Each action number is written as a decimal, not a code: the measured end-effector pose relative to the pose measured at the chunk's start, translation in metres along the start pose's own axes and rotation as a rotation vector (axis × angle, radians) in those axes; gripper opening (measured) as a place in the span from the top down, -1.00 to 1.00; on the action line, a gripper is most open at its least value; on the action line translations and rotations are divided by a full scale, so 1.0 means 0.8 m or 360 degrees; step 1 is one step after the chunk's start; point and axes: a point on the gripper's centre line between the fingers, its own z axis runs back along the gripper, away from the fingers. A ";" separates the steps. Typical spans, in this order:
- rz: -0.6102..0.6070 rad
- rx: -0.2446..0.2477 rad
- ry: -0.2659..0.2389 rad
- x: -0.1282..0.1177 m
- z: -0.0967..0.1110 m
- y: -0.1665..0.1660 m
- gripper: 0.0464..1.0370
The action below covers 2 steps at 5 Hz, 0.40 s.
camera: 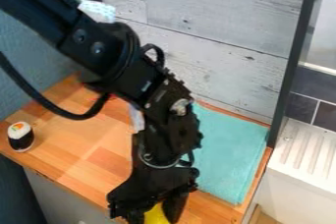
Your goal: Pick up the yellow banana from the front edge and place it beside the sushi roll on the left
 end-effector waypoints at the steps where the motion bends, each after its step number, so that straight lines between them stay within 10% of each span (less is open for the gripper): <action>1: -0.0084 -0.0023 0.0015 0.002 0.000 0.003 -0.09; 2: -0.0407 -0.0141 -0.0012 0.022 0.031 0.008 -0.09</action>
